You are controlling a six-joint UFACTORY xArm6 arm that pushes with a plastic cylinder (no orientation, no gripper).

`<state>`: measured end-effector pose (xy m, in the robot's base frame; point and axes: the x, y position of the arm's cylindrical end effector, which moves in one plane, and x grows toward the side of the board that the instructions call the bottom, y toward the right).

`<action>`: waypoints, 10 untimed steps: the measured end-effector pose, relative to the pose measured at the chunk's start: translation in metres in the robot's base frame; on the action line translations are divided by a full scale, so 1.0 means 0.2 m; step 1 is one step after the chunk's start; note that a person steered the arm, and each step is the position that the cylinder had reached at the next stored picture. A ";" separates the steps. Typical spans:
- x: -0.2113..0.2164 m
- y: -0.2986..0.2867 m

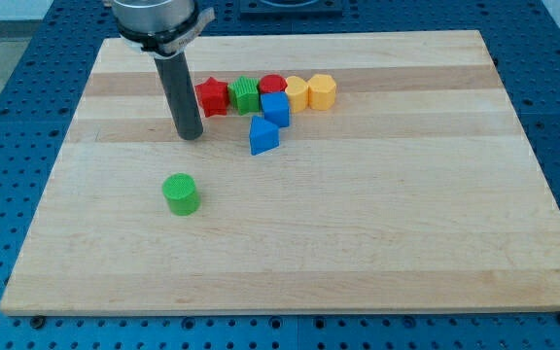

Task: Push the red star above the green star

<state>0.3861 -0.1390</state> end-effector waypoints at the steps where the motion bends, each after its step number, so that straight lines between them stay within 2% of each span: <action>1: -0.05 -0.01; 4: -0.21 0.12; 10: -0.78 0.15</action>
<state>0.2309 -0.1082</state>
